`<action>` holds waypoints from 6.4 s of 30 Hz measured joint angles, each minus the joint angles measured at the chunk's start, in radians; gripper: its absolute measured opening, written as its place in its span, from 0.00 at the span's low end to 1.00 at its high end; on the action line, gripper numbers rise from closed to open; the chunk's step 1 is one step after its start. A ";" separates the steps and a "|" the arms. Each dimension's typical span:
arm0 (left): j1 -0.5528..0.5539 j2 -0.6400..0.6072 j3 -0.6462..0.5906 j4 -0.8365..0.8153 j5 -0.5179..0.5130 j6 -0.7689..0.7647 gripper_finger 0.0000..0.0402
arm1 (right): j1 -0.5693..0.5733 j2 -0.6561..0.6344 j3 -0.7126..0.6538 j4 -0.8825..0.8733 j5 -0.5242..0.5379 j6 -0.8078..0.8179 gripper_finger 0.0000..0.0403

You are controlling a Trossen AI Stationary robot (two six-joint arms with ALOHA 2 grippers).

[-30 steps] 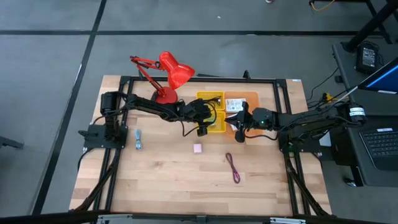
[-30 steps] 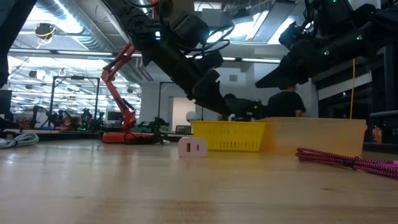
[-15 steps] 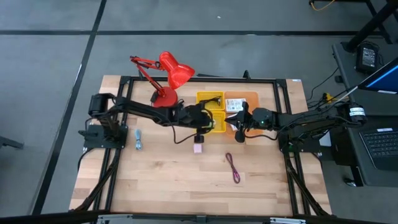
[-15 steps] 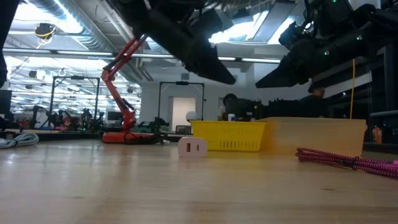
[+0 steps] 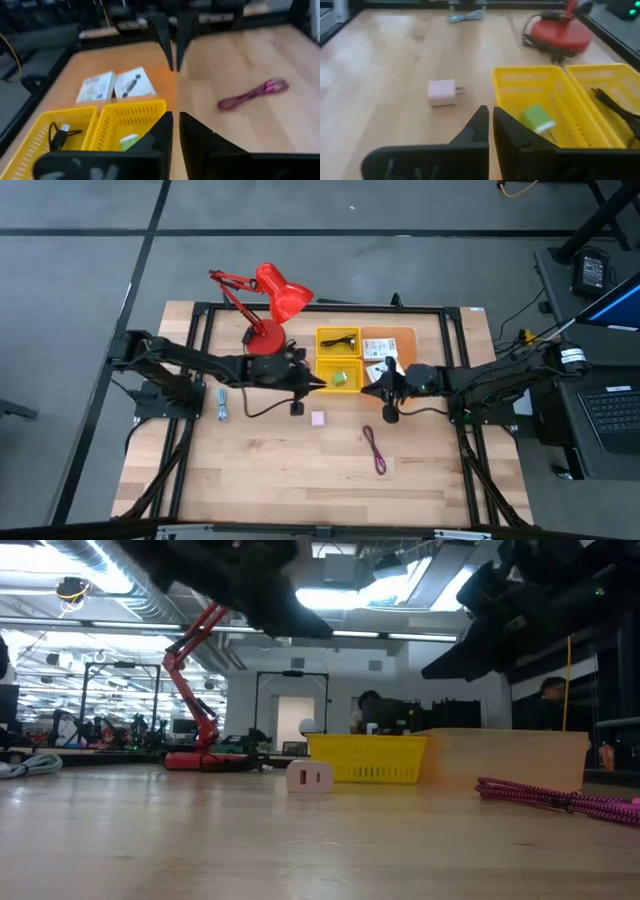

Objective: Pick and place items into bin
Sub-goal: Put the pink charger cable into the top yellow bin

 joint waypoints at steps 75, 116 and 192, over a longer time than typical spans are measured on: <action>-0.121 -0.328 -0.444 0.305 0.008 -0.032 0.01 | 0.468 0.597 0.913 -1.346 0.132 1.271 0.25; -0.121 -0.328 -0.444 0.289 0.012 -0.113 0.01 | 0.465 0.802 0.837 -1.194 0.112 1.413 0.44; -0.122 -0.328 -0.443 0.245 0.064 -0.138 0.00 | 0.603 0.603 0.736 -0.768 0.659 0.947 0.00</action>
